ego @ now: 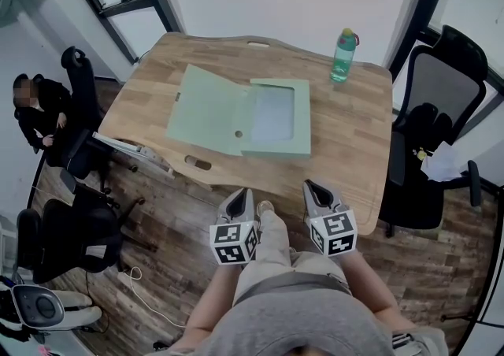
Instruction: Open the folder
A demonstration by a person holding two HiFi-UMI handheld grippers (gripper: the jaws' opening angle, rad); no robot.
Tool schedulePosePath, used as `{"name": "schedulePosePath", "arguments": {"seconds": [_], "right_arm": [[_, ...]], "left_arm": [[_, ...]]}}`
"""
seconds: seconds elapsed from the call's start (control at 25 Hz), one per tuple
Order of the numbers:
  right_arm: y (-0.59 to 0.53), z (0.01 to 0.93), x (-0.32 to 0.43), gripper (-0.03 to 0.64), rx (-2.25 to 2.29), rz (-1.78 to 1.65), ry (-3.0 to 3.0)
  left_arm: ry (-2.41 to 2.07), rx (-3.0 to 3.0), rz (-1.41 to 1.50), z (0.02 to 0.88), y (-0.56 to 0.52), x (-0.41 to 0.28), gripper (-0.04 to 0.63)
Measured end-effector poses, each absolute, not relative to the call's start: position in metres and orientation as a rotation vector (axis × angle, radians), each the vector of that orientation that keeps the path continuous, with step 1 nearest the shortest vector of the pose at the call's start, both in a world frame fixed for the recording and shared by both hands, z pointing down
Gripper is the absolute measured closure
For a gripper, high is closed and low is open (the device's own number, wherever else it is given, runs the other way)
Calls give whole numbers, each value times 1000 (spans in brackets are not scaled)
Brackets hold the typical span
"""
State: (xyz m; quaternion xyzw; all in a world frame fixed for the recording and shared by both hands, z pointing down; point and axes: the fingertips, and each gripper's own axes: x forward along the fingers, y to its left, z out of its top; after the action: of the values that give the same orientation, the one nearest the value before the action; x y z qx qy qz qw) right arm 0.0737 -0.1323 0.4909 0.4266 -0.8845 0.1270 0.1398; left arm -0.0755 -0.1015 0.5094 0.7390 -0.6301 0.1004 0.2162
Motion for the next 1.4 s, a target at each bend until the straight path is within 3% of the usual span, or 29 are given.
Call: {"name": "schedulePosePath", "arguments": {"seconds": [1.4], "right_arm": [[-115,475,59,620,1240,296,-2588]], "left_arm": [[-1673,2138,279,503,-88,-81,591]]}}
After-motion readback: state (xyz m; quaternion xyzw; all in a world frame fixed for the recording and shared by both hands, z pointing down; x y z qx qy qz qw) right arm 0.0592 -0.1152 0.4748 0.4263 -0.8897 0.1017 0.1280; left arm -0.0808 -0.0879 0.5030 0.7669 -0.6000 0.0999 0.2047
